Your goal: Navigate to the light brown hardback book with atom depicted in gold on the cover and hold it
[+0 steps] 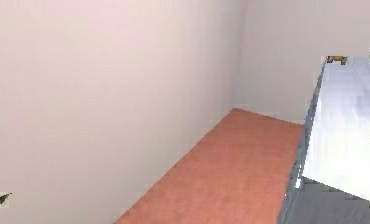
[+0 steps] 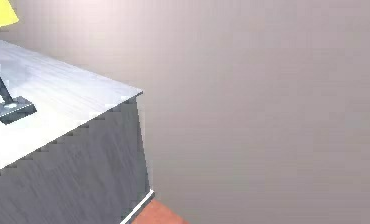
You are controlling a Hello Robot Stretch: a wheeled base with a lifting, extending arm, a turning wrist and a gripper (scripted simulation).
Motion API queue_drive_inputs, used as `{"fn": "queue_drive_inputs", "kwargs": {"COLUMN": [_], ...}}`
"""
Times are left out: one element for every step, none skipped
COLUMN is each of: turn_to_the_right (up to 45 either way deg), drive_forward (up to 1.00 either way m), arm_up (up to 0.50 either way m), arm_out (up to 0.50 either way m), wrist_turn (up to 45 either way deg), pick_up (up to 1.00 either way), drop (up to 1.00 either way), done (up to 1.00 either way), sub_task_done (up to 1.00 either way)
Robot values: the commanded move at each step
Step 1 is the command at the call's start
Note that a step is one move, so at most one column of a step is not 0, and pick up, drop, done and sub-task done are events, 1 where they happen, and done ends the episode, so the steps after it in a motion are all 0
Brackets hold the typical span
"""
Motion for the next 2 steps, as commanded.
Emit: {"fn": "queue_drive_inputs", "kwargs": {"turn_to_the_right": [-12.0,0.0], "drive_forward": [0.00,0.45], "arm_up": [0.00,0.00], "arm_out": [0.00,0.00], "wrist_turn": [0.0,0.0], "pick_up": [0.00,0.00], "drop": [0.00,0.00], "done": [0.00,0.00], "sub_task_done": [0.00,0.00]}}
